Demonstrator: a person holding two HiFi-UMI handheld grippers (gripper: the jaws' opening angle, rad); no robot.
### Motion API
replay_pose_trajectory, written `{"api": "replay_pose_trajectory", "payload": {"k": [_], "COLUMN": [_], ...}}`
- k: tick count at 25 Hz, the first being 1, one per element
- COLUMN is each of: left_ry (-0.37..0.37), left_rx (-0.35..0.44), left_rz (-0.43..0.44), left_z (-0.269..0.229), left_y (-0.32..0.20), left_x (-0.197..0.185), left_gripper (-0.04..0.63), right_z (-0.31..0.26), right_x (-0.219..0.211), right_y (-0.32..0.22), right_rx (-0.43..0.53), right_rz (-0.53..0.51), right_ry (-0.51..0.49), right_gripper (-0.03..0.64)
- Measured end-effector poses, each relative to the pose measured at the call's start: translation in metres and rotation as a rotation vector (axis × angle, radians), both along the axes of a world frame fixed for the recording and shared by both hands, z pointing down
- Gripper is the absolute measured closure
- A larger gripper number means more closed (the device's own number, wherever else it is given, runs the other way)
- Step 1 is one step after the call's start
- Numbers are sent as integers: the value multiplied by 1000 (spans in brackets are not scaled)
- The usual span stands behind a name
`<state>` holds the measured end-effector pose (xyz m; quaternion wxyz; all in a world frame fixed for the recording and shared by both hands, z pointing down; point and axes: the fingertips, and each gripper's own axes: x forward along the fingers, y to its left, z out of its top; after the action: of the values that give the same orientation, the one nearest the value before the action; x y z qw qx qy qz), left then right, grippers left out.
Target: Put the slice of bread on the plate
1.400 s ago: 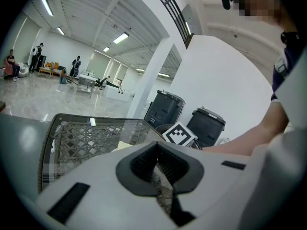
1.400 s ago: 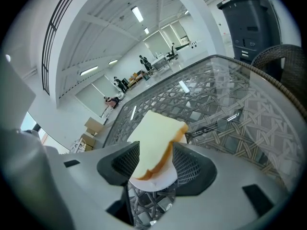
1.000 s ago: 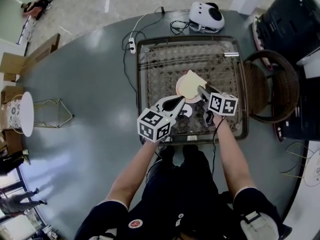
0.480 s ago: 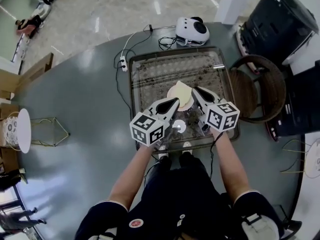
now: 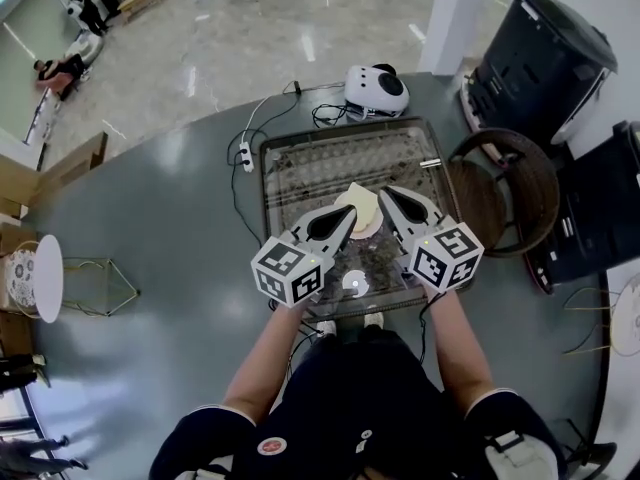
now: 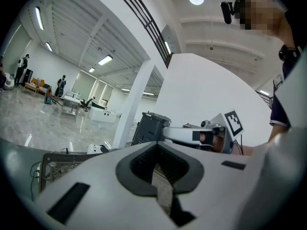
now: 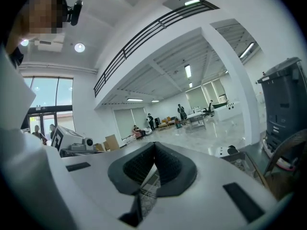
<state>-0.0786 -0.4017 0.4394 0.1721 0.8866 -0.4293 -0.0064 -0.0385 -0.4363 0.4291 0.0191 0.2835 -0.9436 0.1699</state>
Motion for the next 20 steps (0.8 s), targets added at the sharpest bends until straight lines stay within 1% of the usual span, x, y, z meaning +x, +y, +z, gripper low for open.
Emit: {"api": "replay_pose_trajectory", "payload": {"k": [3,7,20], "left_ry": [-5,-13,-11], "left_rx": [31,57,79], "left_rz": [17,30,33], "left_z": [-14,-25,-38], "left_y": [6,12,18], "left_x": [0,1,1], "left_gripper": [588,588,588], "right_z": [-13,-21,-38], "right_x": [-2,-4,-5], "right_y": [9,18,22], "right_rx": [45,69,113], "right_rz": [4,8,14], "right_ry": [13,-2,-17], "right_gripper": [609,609,609]}}
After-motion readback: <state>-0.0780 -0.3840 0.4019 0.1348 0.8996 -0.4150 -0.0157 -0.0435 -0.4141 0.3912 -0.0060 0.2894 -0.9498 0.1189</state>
